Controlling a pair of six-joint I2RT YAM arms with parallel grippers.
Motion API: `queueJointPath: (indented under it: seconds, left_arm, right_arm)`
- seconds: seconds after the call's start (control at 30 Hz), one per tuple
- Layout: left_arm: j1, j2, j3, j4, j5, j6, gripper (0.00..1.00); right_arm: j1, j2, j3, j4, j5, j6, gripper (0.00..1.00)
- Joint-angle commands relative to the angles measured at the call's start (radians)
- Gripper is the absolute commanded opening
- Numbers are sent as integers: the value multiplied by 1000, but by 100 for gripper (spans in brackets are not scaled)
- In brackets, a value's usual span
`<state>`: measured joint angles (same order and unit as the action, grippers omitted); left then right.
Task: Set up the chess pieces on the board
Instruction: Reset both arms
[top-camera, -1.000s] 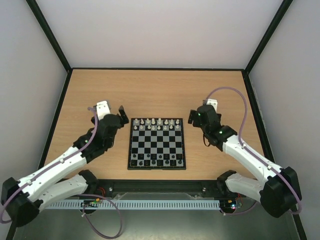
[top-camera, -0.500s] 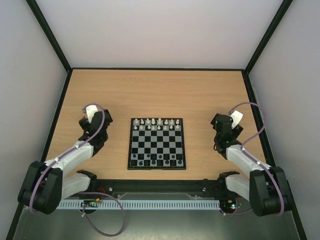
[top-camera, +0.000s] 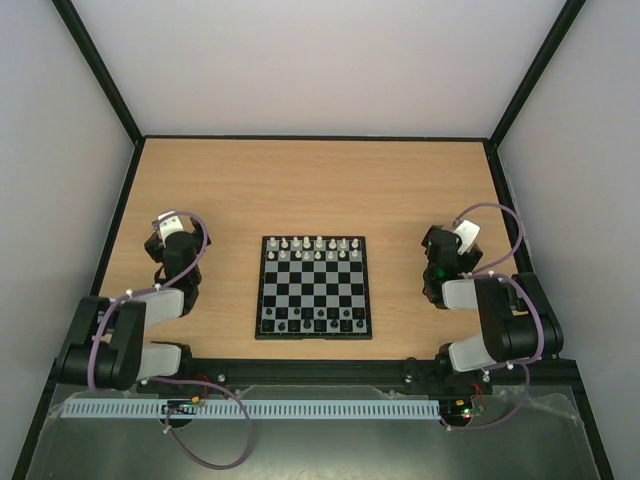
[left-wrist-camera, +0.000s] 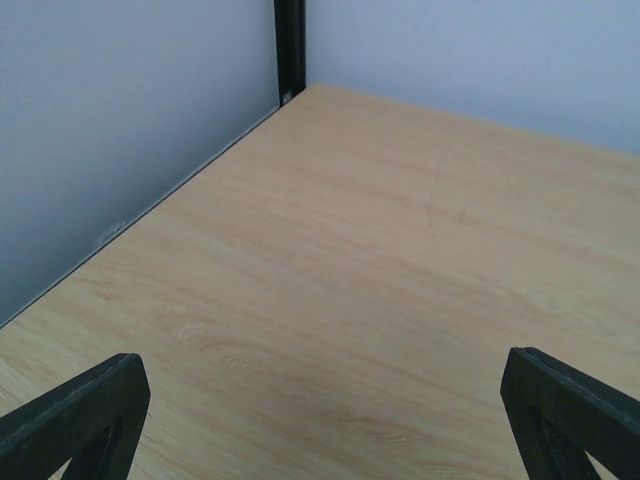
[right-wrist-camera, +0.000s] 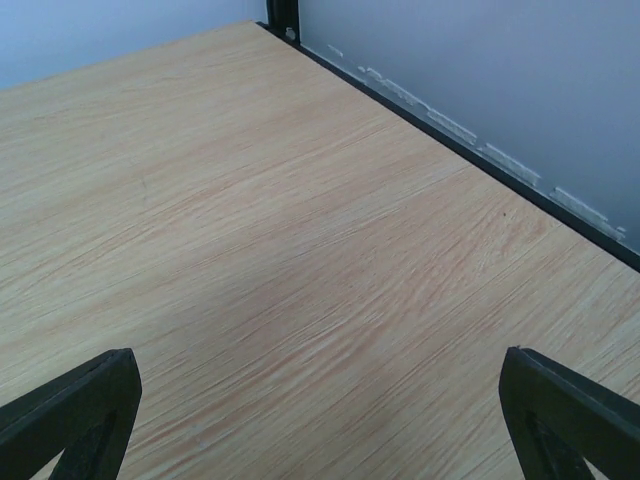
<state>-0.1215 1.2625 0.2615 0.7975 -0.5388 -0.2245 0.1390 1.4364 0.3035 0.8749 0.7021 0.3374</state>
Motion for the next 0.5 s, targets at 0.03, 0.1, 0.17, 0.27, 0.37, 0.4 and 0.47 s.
queueJointPath:
  seconds: [0.03,0.1,0.17,0.27,0.37,0.4,0.47]
  left_arm:
    - [49,92,24,163,88,27,100]
    - [58,122,52,163,76,40,100]
    - [79,155,65,186,88,45,100]
    - [100,208,79,215,136,50,100]
    - [93,222,92,209,137,58,100]
    - [92,221,79,230,158,67,100]
    - [92,228,51,294,221,99,100]
  right_arm:
    - [-17,36,17,154,11,-36,99]
    - [-17,21,-8,191,-22,-59,99]
    - [-16,7,-39,238,-72,-89,99]
    - [-15,-4,-69,291,-131,-121,99]
    - [-14,-7,-83,308,-143,-126,99]
    - [-15,-2,-104,358,-158,-130,99]
    - [-15,-3,-130,399,-204,-149,99]
